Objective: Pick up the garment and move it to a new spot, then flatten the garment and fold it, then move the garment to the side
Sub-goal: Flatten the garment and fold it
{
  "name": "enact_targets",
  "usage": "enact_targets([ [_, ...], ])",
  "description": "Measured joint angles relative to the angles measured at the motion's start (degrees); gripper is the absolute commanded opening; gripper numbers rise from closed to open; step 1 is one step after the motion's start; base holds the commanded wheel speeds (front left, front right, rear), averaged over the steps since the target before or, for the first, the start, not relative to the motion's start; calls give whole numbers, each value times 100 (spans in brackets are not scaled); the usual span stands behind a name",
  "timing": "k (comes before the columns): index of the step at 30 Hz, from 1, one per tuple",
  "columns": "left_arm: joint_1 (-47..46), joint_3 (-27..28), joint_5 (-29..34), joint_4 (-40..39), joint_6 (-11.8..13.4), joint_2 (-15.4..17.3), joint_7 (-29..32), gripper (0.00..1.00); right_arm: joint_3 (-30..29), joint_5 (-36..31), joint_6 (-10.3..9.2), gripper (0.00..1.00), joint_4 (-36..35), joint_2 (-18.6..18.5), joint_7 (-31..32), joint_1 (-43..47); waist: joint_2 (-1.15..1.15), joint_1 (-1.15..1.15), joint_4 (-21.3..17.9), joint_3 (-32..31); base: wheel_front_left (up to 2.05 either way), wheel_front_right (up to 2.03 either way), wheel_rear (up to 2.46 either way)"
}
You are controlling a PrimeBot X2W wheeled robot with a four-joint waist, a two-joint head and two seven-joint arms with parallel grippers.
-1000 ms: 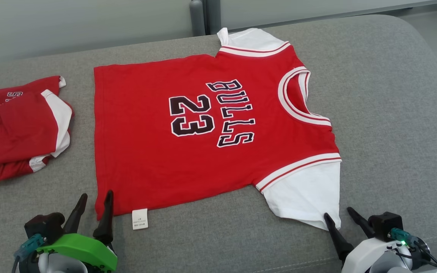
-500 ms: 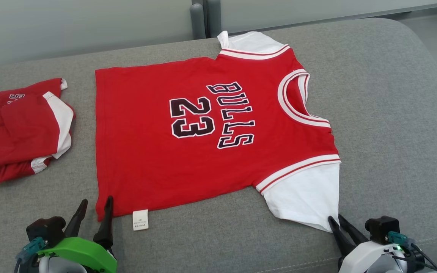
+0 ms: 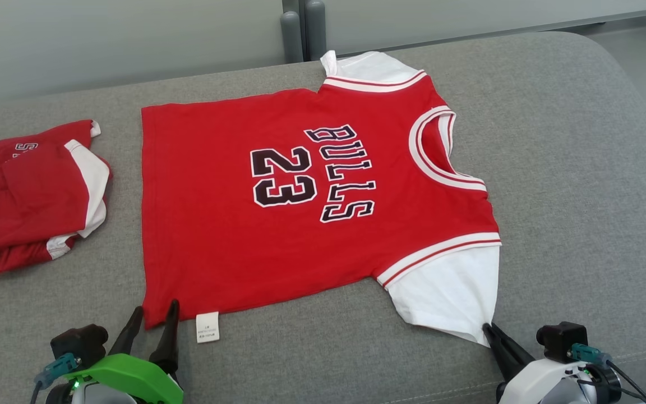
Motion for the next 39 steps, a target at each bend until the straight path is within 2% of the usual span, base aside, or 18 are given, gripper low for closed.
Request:
enact_targets([
  [12, -3, 75, -202, 265, 1, -4, 307, 100, 69, 62, 52, 0, 82, -5, -18, -98, 0, 0, -74, 34, 0, 0, 0],
  [13, -3, 76, -202, 282, 1, -4, 331, 97, 74, 69, 52, 0, 87, -5, -18, -104, 0, 0, -80, 36, 0, 0, 0],
  [14, -4, 75, -204, 302, 1, -4, 353, 55, 77, 80, 52, 0, 93, -5, -18, -112, 0, 0, -86, 39, 0, 0, 0],
  [15, -5, 71, -220, 322, 1, -5, 392, 31, 82, 94, 53, 0, 98, -5, -18, -119, 0, 0, -93, 41, 0, 0, 0],
  [16, -5, 71, -238, 324, 0, -5, 405, 22, 88, 100, 53, 0, 104, -5, -18, -129, 0, 0, -99, 42, 0, 0, 0],
  [17, -8, 73, -247, 323, 0, -5, 405, 5, 93, 100, 54, 0, 113, -4, -18, -140, 0, 0, -106, 43, 0, 0, 0],
  [18, -12, 75, -249, 323, 0, -5, 405, 0, 98, 101, 55, 0, 118, -4, -19, -146, 0, 0, -112, 45, 0, 0, 0],
  [30, -188, 78, -253, 160, -2, 53, 493, 0, 60, 271, 98, 0, 43, -14, -41, -166, 0, 0, -132, 59, 0, 0, 0],
  [35, -188, 89, -313, -31, -23, 142, 678, 0, -25, 413, 97, 0, -199, -99, -14, -166, 0, 0, -139, 54, 0, 0, 0],
  [39, -184, 94, -403, -300, -27, 264, 881, 0, -74, 472, 96, 0, -592, -307, -14, -166, 0, 0, -154, 49, 0, 0, 0],
])
